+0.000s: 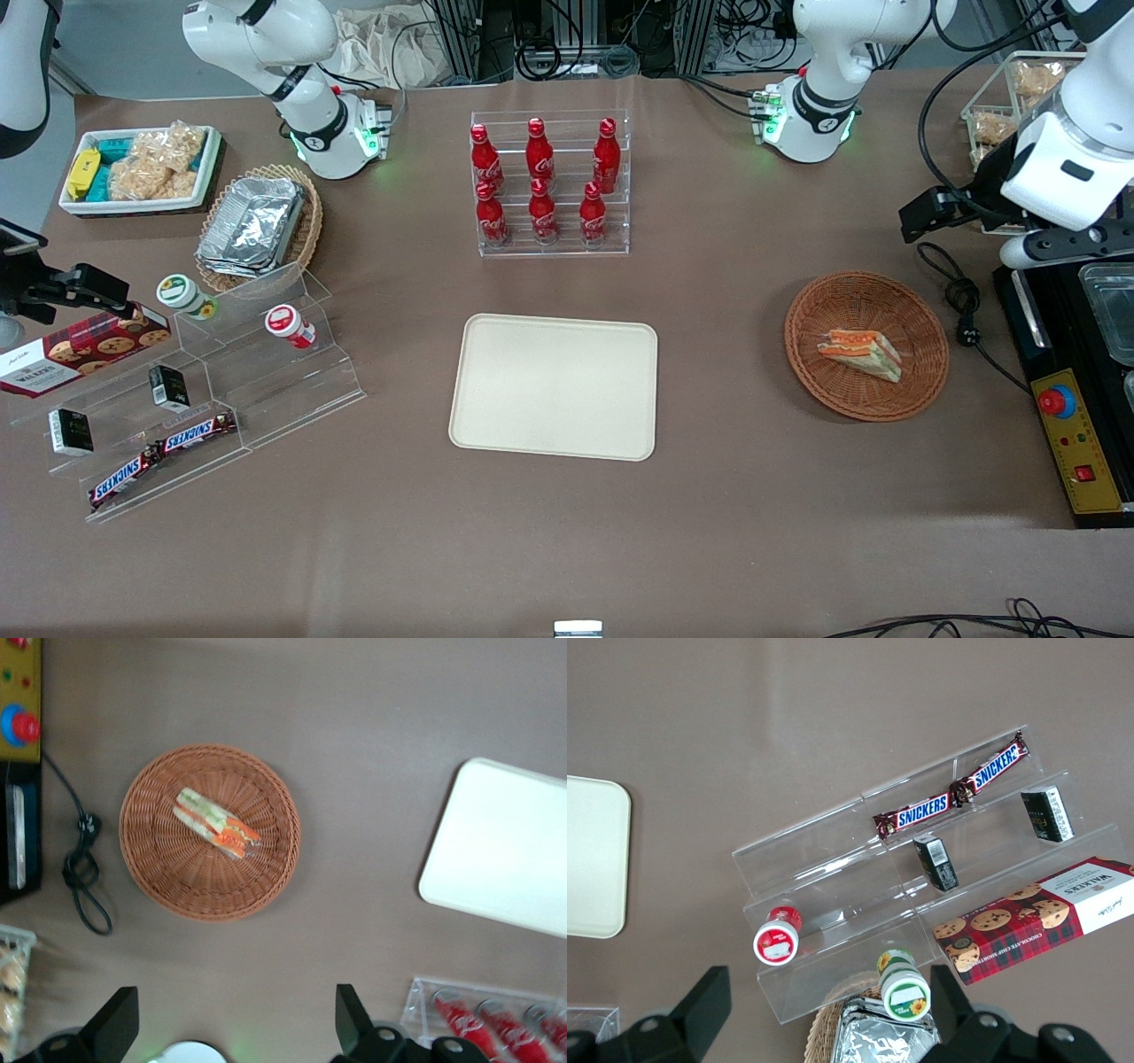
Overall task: Place sandwich from basket to tray
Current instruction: 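Move the left gripper down over the wrapped sandwich in the wicker basket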
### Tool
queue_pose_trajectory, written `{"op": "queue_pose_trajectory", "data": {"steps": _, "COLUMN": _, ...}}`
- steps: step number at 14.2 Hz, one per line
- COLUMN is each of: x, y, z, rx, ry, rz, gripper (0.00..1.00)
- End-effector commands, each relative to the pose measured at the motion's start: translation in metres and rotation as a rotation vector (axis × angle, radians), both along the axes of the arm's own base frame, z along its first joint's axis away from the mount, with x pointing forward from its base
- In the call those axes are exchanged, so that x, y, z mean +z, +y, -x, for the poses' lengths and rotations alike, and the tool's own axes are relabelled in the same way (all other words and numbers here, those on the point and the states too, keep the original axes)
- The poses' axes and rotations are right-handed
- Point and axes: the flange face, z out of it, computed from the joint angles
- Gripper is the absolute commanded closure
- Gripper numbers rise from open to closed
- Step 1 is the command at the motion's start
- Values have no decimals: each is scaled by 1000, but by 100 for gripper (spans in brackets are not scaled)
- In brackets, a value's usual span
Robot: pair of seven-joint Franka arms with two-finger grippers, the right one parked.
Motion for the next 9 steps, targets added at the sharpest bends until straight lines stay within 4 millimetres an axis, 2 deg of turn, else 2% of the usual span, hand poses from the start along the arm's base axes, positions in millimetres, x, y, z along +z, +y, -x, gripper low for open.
{"op": "queue_pose_trajectory", "data": {"steps": 1, "x": -31, "y": 6, "z": -19, "rx": 225, "ry": 55, "rz": -31, "gripper": 0}}
{"op": "queue_pose_trajectory", "data": {"steps": 4, "x": -96, "y": 27, "z": -31, "rx": 390, "ry": 64, "rz": -38, "gripper": 0}}
{"op": "queue_pose_trajectory", "data": {"steps": 9, "x": -221, "y": 69, "z": -17, "rx": 633, "ry": 43, "rz": -37, "gripper": 0}}
